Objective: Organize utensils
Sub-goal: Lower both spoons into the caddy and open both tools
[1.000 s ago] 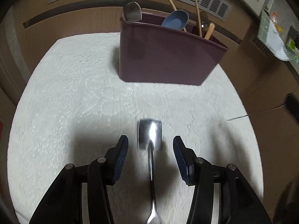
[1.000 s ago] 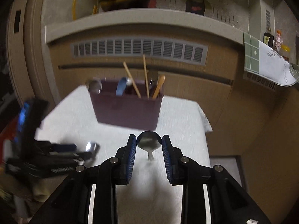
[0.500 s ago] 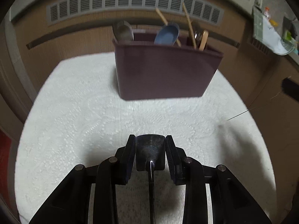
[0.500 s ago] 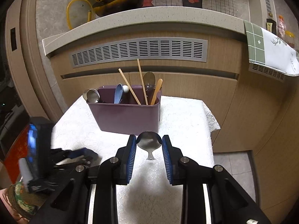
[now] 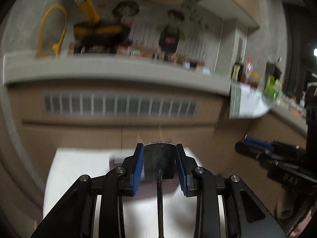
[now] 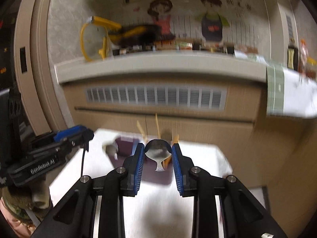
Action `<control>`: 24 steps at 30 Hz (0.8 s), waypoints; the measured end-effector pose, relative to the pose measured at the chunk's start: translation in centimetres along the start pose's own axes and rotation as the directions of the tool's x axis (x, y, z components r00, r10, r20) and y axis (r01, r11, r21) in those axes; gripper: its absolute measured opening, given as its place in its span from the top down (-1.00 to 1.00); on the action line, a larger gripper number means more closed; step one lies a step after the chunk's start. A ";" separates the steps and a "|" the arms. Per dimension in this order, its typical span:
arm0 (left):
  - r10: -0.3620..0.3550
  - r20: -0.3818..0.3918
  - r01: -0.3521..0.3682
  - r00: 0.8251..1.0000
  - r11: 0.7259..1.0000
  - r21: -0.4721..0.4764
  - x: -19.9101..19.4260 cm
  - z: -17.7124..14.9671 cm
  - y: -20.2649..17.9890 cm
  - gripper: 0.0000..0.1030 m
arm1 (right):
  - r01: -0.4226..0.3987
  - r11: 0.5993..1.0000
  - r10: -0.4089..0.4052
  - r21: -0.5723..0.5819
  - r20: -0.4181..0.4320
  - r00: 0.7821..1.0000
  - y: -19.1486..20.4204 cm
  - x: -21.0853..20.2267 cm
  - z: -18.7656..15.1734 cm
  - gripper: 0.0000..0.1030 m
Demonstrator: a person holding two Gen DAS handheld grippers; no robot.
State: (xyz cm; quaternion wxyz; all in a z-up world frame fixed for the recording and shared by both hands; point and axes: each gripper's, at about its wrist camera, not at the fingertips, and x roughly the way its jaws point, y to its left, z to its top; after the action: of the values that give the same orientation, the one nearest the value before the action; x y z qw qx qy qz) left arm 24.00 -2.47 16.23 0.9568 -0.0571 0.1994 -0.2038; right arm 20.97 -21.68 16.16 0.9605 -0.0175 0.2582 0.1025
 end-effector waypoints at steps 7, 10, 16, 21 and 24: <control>0.019 0.166 -0.015 0.986 0.999 -0.029 3.9 4.9 2.2 0.37 | -0.006 1.000 0.006 -0.006 -0.016 1.000 -1.0 3.4 5.7 0.50; 0.041 0.182 -0.038 0.982 0.999 -0.020 6.5 4.5 2.8 0.37 | -0.010 1.000 0.009 -0.013 -0.048 0.999 -1.2 5.6 5.7 0.50; 0.056 0.146 -0.053 0.988 0.998 -0.025 10.5 1.8 4.2 0.37 | -0.031 1.000 0.031 0.003 -0.147 0.989 -1.8 10.7 3.8 0.50; 0.069 0.078 -0.064 0.995 0.996 -0.065 13.0 -0.8 5.9 0.36 | -0.068 0.997 0.075 0.036 -0.248 0.966 -2.3 14.4 1.3 0.49; 0.061 0.031 -0.058 0.998 0.995 -0.086 14.2 -2.3 6.7 0.25 | -0.087 0.994 0.101 0.059 -0.309 0.946 -2.5 16.0 -0.1 0.47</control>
State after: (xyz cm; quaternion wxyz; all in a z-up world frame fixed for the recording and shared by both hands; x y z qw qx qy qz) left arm 37.40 -2.27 7.73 0.9624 -0.0952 0.1934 -0.1655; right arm 34.97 -21.11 8.05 0.9019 0.0005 0.4092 0.1381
